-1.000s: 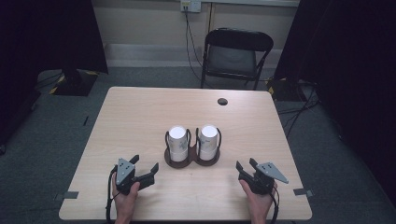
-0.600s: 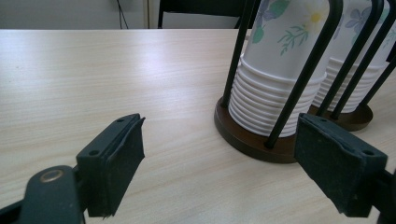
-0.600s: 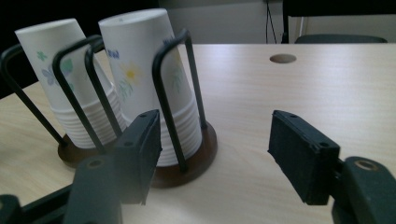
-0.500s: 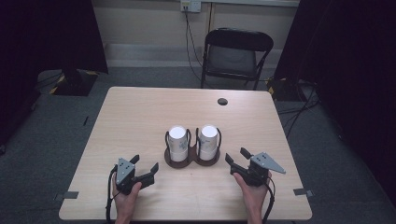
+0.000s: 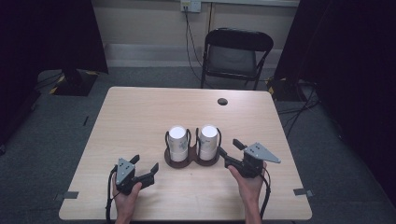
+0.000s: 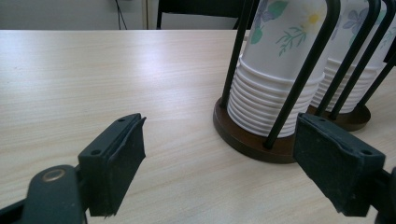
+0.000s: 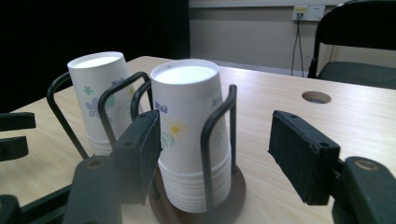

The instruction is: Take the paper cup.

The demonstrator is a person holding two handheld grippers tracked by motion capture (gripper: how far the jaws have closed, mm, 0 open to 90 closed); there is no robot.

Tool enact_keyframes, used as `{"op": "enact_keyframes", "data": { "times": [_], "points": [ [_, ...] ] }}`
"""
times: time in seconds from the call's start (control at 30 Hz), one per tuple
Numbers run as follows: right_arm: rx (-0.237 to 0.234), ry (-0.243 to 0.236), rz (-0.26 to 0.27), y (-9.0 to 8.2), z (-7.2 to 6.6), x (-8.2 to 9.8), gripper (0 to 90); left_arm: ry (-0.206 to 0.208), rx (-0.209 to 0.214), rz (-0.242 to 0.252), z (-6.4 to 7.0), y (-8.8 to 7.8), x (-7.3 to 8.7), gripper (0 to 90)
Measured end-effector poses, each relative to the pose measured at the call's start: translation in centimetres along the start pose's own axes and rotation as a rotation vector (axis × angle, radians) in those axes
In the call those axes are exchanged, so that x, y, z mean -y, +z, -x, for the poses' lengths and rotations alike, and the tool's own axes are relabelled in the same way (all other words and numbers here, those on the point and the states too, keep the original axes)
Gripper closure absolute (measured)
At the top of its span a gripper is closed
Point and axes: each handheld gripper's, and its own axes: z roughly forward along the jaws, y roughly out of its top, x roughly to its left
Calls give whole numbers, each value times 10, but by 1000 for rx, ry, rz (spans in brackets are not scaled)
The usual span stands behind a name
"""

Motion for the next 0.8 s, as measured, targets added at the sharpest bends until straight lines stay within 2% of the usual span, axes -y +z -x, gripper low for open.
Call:
{"op": "enact_keyframes", "data": {
  "times": [0.37,0.53,0.67,0.8],
  "points": [
    [-60,-43,-1,19,-2,-22,335,4,2,1,0,0,0,170],
    [-66,-61,-18,27,-3,-27,336,25,6,-2,2,0,0,181],
    [-81,-84,-29,38,-6,-33,349,20,6,-2,2,0,0,180],
    [-95,-86,-36,44,-7,-36,348,23,5,0,2,0,0,180]
  ]
}}
